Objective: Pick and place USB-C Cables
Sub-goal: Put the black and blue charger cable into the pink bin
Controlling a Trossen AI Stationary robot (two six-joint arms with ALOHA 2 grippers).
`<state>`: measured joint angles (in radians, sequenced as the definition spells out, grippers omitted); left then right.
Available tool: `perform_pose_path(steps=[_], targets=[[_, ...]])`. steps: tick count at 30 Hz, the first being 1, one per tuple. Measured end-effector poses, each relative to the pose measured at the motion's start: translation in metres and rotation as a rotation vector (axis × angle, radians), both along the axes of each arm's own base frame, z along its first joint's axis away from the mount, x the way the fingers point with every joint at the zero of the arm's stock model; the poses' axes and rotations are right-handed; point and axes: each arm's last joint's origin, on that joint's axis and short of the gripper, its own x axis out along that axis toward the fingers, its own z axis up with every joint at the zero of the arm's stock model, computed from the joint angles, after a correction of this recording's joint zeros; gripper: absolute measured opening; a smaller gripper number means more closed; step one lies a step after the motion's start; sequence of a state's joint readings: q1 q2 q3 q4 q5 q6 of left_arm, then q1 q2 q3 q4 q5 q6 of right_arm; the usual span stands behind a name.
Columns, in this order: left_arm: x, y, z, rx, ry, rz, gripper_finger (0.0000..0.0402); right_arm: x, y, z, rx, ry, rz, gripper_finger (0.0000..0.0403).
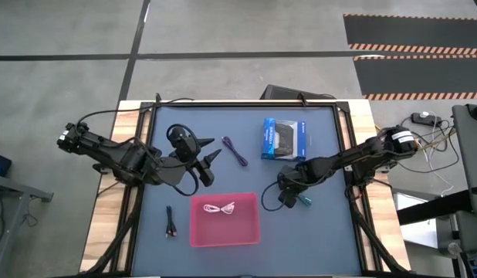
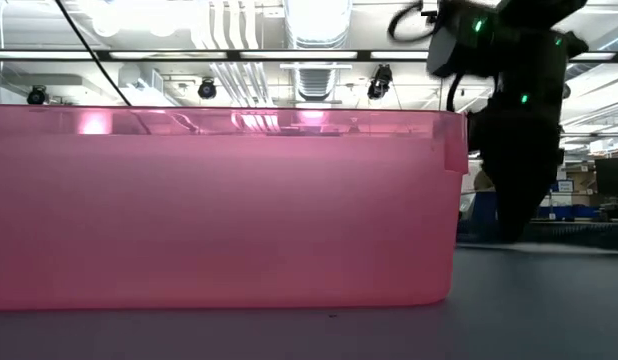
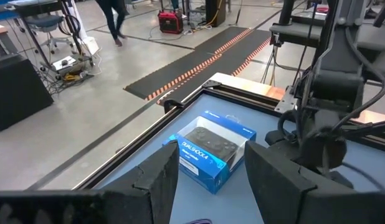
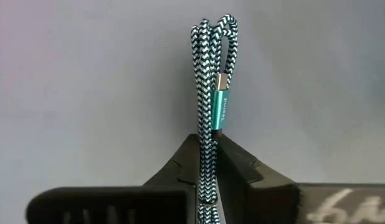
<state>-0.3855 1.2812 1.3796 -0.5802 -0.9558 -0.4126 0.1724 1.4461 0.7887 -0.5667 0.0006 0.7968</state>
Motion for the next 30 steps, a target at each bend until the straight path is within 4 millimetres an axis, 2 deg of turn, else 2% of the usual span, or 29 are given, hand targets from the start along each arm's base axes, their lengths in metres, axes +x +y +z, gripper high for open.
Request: perform_pose_path(steps=[6,9,15,20,25,30], targets=[[0.002,-0.001,0.004,-0.019,-0.046,-0.001,0.0166,-0.008,-0.002,0.036,0.013,-0.167,-0.040,0.0022],[0.003,-0.001,0.007,-0.036,-0.079,-0.008,0.0167,-0.012,-0.004,0.059,0.009,-0.308,-0.065,0.0022],[0.006,-0.005,0.012,-0.098,-0.139,-0.092,0.0166,-0.015,-0.006,0.104,-0.025,-0.666,-0.105,0.0022],[0.013,-0.009,0.014,-0.146,-0.180,-0.175,0.0167,-0.010,-0.003,0.138,-0.044,-0.989,-0.030,0.0022],[0.025,-0.016,0.013,-0.181,-0.226,-0.232,0.0167,-0.005,0.003,0.161,-0.096,-1.242,0.055,0.0022],[0.041,-0.023,0.006,-0.197,-0.254,-0.258,0.0166,0.001,0.005,0.169,-0.139,-1.359,0.088,0.0022]])
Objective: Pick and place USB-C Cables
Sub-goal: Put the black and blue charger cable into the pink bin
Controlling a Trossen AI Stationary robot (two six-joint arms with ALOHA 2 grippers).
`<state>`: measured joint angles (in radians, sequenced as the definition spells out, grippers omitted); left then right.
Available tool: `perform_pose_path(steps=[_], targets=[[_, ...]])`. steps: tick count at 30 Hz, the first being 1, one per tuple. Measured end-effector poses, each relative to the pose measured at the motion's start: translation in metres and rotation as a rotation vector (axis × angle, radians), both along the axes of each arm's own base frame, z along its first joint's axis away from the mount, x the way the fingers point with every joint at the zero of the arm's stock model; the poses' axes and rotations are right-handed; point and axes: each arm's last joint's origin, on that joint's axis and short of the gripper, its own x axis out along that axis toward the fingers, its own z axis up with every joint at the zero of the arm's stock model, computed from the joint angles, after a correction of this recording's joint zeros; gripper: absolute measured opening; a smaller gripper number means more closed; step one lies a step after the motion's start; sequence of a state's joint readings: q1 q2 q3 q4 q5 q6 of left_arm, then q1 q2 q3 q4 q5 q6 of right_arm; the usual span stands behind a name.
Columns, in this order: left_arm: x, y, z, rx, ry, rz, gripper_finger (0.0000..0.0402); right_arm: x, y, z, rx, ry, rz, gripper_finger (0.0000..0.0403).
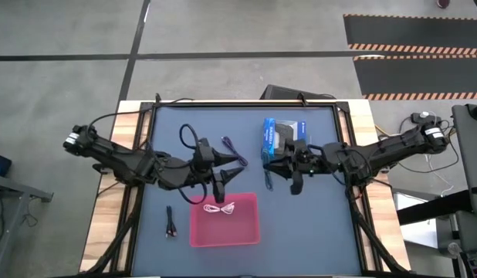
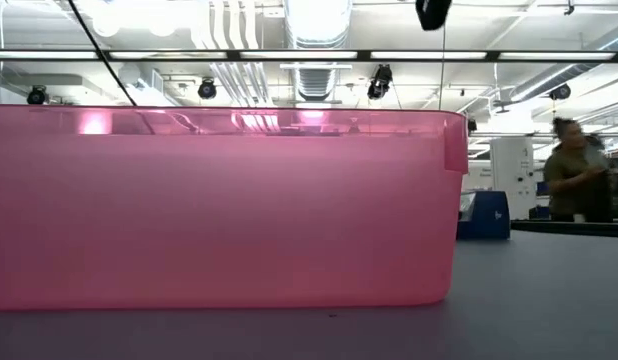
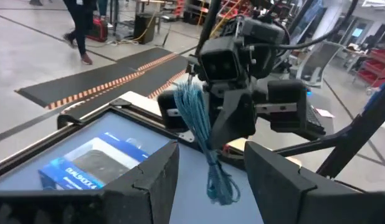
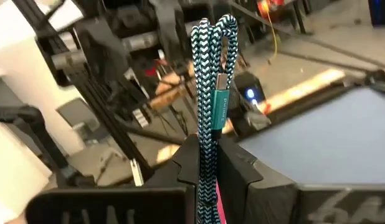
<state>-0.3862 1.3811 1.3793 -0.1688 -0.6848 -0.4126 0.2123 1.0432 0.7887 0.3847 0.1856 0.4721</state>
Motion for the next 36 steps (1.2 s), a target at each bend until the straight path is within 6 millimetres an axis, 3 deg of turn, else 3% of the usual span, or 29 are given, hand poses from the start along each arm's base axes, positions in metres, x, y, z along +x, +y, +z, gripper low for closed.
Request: perform_pose_path(steps=[10,27,36], targets=[[0.025,-0.010,-0.015,-0.014,-0.029,-0.012,0.0167,0.000,0.004,0.017,-0.111,-0.193,0.005,0.0022],[0.070,-0.012,-0.039,-0.062,-0.141,-0.037,0.0166,-0.001,0.008,0.019,-0.154,-0.226,0.058,0.0022],[0.079,-0.008,-0.046,-0.065,-0.148,-0.037,0.0165,-0.002,0.008,0.020,-0.154,-0.227,0.061,0.0022]])
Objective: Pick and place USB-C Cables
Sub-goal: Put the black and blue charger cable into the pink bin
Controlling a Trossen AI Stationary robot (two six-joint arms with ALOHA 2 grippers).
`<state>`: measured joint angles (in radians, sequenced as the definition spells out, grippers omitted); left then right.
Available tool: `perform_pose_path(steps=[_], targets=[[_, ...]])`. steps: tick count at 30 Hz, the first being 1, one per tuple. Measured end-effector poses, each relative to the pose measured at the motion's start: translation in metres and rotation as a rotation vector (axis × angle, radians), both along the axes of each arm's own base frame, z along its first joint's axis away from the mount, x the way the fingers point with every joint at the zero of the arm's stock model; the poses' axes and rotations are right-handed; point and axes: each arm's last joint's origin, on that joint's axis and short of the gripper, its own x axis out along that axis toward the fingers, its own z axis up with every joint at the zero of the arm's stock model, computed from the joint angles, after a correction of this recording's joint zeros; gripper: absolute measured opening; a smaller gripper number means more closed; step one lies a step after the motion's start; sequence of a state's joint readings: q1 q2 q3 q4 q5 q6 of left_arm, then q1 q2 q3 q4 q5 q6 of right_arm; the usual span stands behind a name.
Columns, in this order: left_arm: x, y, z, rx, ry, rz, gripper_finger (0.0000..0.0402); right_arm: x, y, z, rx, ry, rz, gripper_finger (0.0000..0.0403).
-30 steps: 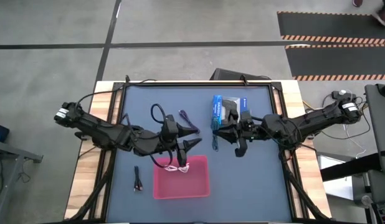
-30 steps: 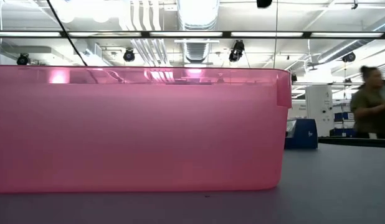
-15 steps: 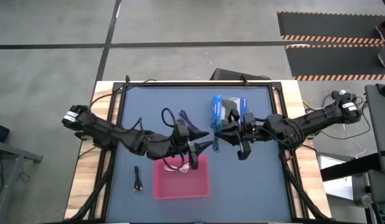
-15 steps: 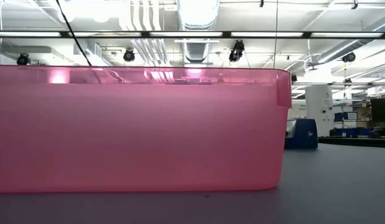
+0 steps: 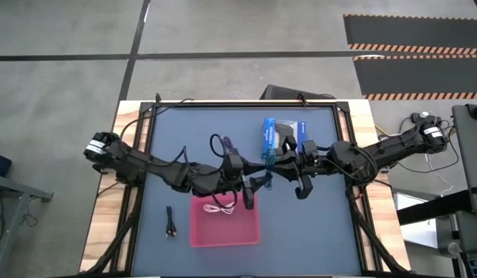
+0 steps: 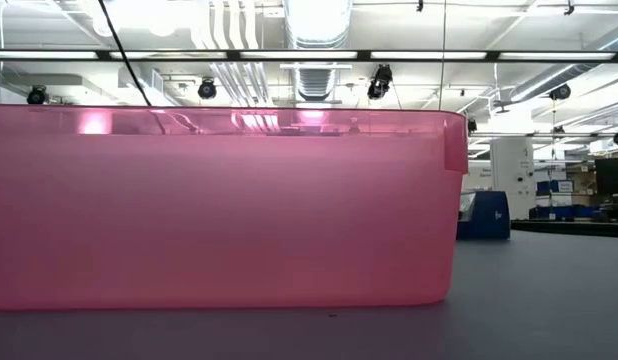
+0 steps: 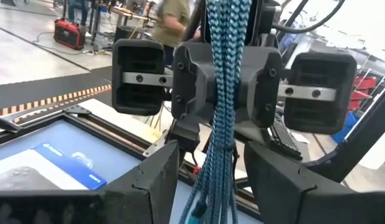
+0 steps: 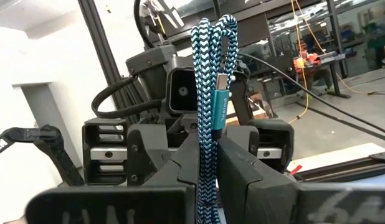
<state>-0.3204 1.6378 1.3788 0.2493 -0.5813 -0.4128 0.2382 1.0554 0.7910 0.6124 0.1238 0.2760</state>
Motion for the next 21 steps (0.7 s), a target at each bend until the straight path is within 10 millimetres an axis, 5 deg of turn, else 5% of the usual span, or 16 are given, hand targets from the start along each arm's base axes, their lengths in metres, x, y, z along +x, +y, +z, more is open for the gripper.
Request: perform_pose_path(steps=[13,21], targets=[[0.0036,0.0001,-0.0023,0.008,-0.006,-0.027,0.0018,0.0001,-0.0003,-0.0007,-0.009,0.007,-0.010,0.0022],[0.0036,-0.0001,-0.0024,0.005,-0.006,-0.033,0.0017,0.0002,-0.0003,-0.0008,-0.007,0.008,-0.009,0.0049]])
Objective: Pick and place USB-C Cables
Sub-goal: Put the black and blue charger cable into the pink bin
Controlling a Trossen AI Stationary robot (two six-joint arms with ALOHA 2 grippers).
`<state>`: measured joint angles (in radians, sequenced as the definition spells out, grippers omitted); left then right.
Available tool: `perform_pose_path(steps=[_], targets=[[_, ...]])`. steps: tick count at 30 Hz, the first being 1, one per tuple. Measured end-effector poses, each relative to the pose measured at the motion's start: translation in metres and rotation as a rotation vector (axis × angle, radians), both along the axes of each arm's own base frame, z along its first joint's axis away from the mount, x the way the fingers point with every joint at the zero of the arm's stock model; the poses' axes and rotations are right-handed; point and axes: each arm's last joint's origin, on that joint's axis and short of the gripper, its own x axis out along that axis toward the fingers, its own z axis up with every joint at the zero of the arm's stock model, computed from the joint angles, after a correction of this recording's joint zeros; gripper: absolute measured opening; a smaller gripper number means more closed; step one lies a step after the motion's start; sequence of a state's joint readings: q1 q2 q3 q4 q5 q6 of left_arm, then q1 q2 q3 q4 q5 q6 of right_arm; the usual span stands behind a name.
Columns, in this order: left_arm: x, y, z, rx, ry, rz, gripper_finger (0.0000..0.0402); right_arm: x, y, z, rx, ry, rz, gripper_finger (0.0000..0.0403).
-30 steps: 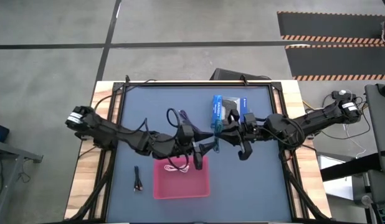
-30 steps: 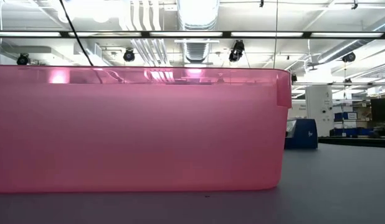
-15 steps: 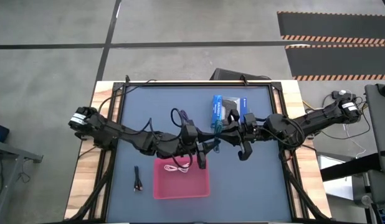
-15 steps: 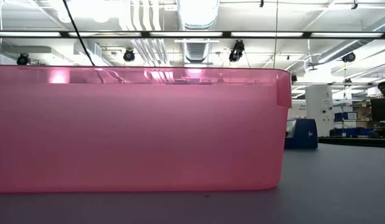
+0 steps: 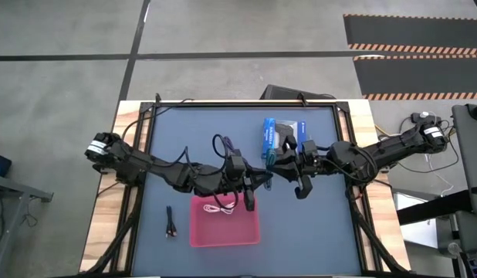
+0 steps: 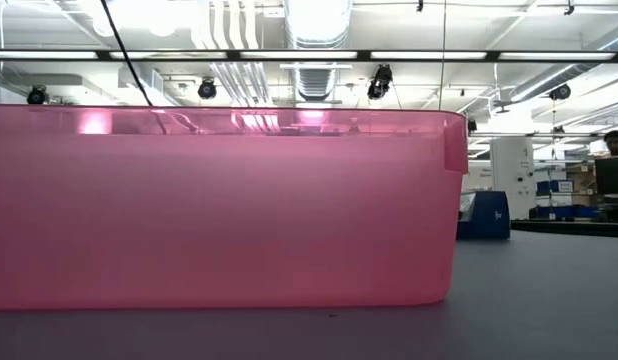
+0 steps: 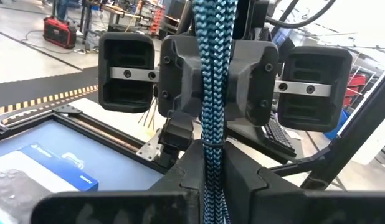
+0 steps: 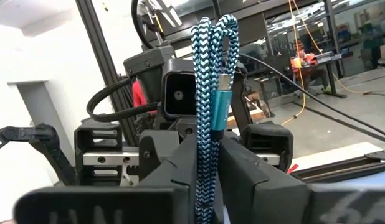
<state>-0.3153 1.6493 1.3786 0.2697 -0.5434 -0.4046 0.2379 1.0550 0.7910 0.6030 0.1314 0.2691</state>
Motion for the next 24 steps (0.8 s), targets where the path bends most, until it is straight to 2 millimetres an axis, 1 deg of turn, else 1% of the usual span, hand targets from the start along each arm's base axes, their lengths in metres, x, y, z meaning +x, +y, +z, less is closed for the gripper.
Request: perform_pose_path(steps=[6,9,12,15,20,24], targets=[[0.000,0.000,0.000,0.001,0.004,0.000,0.0017,0.000,0.000,-0.001,0.037,0.017,0.009,0.0113],[0.000,0.000,-0.003,0.011,0.039,0.000,0.0017,-0.004,-0.001,0.000,0.064,0.032,0.015,0.0139],[-0.003,0.001,-0.005,0.020,0.077,0.000,0.0017,-0.011,-0.003,0.005,0.081,0.033,0.019,0.0158],[-0.009,0.001,-0.002,0.030,0.117,-0.010,0.0017,-0.021,-0.005,0.011,0.105,0.032,0.019,0.0167],[-0.024,0.003,0.002,0.013,0.197,-0.022,0.0017,-0.037,-0.010,0.019,0.135,0.043,-0.007,0.0168],[-0.041,0.007,0.004,-0.047,0.332,-0.051,0.0017,-0.051,-0.015,0.028,0.155,0.045,-0.040,0.0168]])
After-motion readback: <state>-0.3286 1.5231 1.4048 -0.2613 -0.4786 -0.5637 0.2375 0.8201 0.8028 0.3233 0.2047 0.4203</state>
